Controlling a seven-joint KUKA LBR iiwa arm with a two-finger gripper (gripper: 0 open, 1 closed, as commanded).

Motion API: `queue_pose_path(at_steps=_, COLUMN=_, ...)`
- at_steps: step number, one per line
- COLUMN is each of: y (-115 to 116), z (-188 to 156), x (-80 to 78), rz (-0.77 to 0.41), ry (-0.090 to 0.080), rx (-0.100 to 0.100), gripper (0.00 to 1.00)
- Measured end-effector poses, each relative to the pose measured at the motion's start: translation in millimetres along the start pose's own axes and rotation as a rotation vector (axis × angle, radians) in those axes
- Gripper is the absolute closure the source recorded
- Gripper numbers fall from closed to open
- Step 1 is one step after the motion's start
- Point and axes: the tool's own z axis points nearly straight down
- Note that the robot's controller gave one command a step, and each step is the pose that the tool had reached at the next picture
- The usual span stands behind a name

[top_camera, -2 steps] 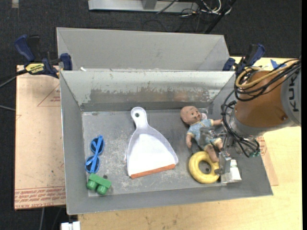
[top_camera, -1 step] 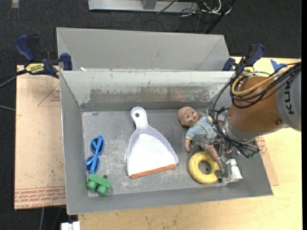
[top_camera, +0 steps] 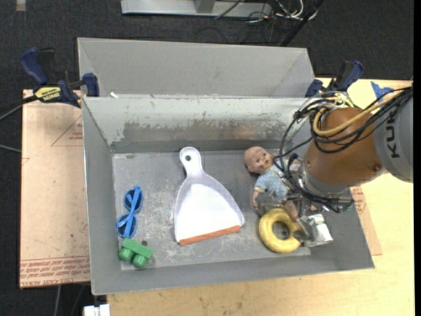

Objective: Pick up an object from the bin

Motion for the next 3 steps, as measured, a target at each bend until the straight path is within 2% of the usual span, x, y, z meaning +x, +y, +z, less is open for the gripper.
queue_pose_path(at_steps=1, y=-26.2, z=3.7, x=-28.1, rz=-0.388, ry=-0.001, rx=-0.005, gripper=1.00)
queue_pose_path(at_steps=3, y=-26.3, z=4.0, x=-27.8, rz=-0.388, ry=-0.001, rx=-0.005, gripper=1.00)
